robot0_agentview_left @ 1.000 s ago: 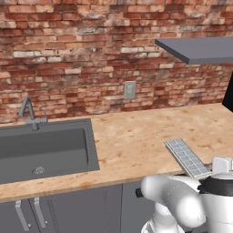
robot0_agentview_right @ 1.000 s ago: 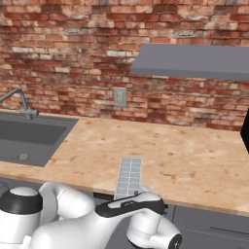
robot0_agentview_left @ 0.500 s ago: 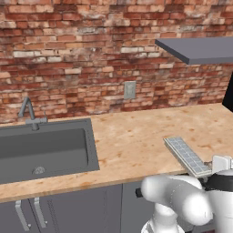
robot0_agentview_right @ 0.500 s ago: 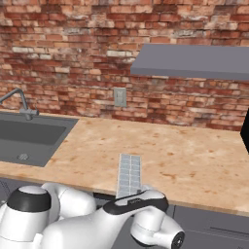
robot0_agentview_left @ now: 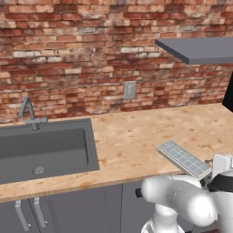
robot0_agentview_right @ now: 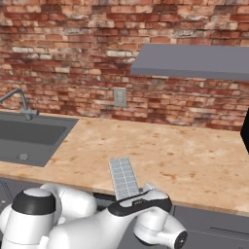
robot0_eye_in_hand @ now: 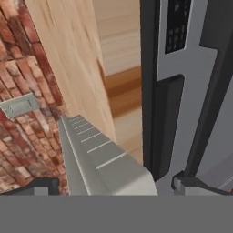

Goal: The ice cube tray has been filled with water. Take the tray and place it in the freezer to make ice. Close the freezer door after placing the tray.

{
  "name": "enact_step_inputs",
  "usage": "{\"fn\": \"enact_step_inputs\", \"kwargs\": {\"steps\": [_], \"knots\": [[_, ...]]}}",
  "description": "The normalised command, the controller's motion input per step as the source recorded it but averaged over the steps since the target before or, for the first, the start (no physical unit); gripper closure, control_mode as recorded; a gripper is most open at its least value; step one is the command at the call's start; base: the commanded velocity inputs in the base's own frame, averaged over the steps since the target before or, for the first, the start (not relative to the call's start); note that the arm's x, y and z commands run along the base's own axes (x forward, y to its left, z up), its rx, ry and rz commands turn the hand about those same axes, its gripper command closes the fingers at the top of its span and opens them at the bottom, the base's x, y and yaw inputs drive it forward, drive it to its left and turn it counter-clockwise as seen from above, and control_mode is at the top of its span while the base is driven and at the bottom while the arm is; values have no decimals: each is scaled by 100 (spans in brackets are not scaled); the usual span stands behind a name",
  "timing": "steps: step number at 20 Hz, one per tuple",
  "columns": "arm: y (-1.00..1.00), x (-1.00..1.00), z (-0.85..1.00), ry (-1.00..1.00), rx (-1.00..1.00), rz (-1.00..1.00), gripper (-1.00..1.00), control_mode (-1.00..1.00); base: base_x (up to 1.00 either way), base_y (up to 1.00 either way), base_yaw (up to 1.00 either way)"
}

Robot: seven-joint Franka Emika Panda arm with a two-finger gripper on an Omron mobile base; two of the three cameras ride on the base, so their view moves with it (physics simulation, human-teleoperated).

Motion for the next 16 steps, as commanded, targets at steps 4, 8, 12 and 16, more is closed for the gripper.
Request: {"fn": "enact_step_inputs", "kwargs": {"steps": [4,8,12,16], "knots": [[17,1,0,-8,-2,0,-100,-100,0,0,0],[27,1,0,-9,-3,0,-100,-100,0,0,0],[32,8,0,-12,-6,0,-100,-100,0,0,0],[31,8,0,-11,-8,0,-100,-100,0,0,0]]}}
